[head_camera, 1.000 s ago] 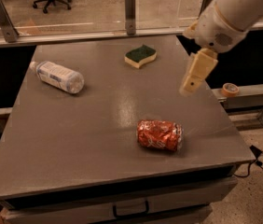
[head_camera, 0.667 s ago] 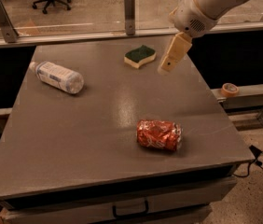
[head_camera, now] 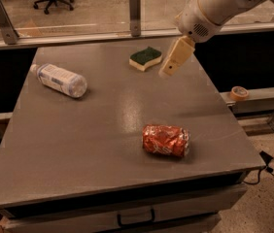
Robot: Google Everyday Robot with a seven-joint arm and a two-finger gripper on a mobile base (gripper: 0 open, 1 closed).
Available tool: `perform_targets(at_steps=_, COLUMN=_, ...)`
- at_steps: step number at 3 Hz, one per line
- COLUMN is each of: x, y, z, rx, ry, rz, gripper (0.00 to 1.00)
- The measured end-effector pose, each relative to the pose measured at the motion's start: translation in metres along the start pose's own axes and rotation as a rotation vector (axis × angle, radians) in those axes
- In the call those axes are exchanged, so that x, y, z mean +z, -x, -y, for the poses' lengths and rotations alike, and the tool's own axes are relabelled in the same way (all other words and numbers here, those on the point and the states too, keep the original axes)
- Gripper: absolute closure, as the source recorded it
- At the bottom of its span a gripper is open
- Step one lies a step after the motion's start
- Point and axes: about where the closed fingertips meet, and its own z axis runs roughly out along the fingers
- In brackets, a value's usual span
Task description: Pick sponge
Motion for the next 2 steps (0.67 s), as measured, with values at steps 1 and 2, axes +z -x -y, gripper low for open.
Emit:
perform_targets(at_steps=1, x=0.032, y=-0.002, z=0.018, rx=0.115, ry=-0.015, rz=0.086, gripper=0.0)
perform_targets(at_steps=2, x=0.072, y=0.0, z=0.038, rx=0.217, ry=-0.008, rz=0.17, gripper=0.0)
